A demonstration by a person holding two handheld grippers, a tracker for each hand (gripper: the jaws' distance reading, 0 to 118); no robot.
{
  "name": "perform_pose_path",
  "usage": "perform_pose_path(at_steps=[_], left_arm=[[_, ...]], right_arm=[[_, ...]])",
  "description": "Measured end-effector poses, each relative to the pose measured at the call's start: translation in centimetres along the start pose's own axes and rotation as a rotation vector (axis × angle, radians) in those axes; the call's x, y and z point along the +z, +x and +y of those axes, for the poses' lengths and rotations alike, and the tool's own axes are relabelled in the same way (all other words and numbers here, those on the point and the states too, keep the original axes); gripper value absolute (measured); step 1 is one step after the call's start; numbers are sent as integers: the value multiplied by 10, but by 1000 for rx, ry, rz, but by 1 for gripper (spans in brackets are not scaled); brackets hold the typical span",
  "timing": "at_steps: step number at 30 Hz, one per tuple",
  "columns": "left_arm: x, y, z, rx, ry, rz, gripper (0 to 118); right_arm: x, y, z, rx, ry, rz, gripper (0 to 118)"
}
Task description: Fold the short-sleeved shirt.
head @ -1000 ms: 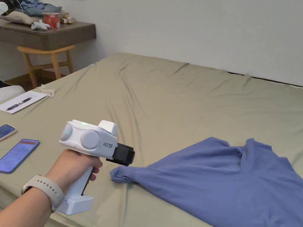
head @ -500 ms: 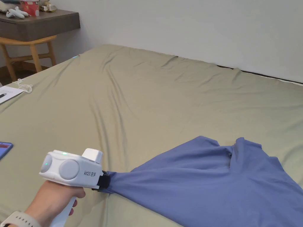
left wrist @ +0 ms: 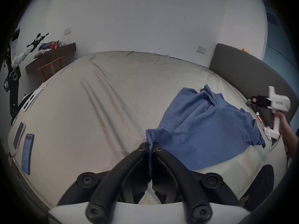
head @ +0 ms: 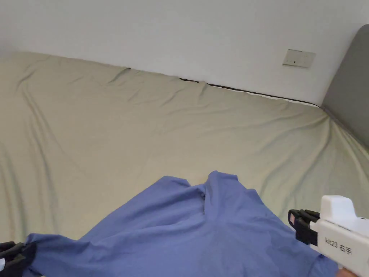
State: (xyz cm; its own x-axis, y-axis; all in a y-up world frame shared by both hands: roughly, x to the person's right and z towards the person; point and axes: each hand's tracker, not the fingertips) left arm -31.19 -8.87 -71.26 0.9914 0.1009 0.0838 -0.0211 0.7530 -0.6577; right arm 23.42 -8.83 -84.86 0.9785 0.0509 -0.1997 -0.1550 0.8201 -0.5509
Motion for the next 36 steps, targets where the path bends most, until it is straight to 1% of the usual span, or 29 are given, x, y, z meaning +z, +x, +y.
perform_pose_path(at_steps=[1,2,3,4,5,6,7,8,9,10,13,14,15,16,17,18,19,20,21,24,26,28,29,30,31,32,34,36], left_arm=[[-2,1,1,-3,-4,-3,0],[-5,1,0,-4,-3,0,0],[-6,2,0,-5,-1,3,0],[-8,1,1,-4,-5,-2,0],[-9,0,1,3,-8,-3,0],[-11,1,1,5,-12,-3,0],[-12,1,1,3,-20,-3,0],[-13,1,1,4,-22,3,0],[-14,1,1,2,-26,5,0],[-16,0,0,2,-32,4,0],[-18,-1,0,5,-43,3,0],[-19,0,-1,4,-44,8,0],[-19,0,0,3,-45,10,0],[-20,0,0,3,-45,14,0],[-21,0,0,4,-45,18,0],[-22,0,0,6,-45,20,0],[-24,1,1,5,-50,20,0],[-25,2,1,2,-51,22,0],[-26,3,2,-5,-51,25,0],[-28,6,2,-13,-45,48,0],[-28,6,5,14,-21,67,0],[-27,8,10,11,5,65,0],[-27,11,14,14,8,67,0],[-25,12,21,7,15,17,0],[-22,13,27,22,33,21,0],[-19,15,36,21,50,20,0],[-12,16,55,24,92,22,0],[-4,21,81,12,153,30,0]], right_arm=[[-24,3,8,20,-12,-11,0],[-50,4,16,59,-48,-19,5],[-70,5,22,65,-83,-6,24],[-88,7,28,70,-56,-8,58],[-108,8,34,80,-53,-12,103],[-128,10,41,79,-92,-4,118],[-142,12,44,63,-145,9,118],[-156,16,46,56,-163,43,117],[-165,19,47,45,-156,45,117],[-176,21,46,55,-210,64,117],[-194,23,42,137,-245,19,117],[-198,26,39,125,-255,37,114],[-200,27,37,111,-280,62,105],[-201,29,32,92,-295,90,84],[-201,29,28,86,-296,92,44],[-200,29,25,72,-302,111,26],[-195,29,22,56,-273,117,25],[-192,31,22,36,-256,125,14],[-189,33,21,2,-256,155,5],[-166,29,26,4,-209,148,3],[-140,27,34,-18,-158,115,3],[-107,20,48,-24,-105,82,3],[-88,21,56,-50,-82,85,3],[-69,23,64,-72,-71,95,3],[-51,24,72,-84,-64,96,3],[-31,22,83,-69,-59,90,3],[9,23,107,-10,7,79,3],[48,25,134,11,68,53,3]])
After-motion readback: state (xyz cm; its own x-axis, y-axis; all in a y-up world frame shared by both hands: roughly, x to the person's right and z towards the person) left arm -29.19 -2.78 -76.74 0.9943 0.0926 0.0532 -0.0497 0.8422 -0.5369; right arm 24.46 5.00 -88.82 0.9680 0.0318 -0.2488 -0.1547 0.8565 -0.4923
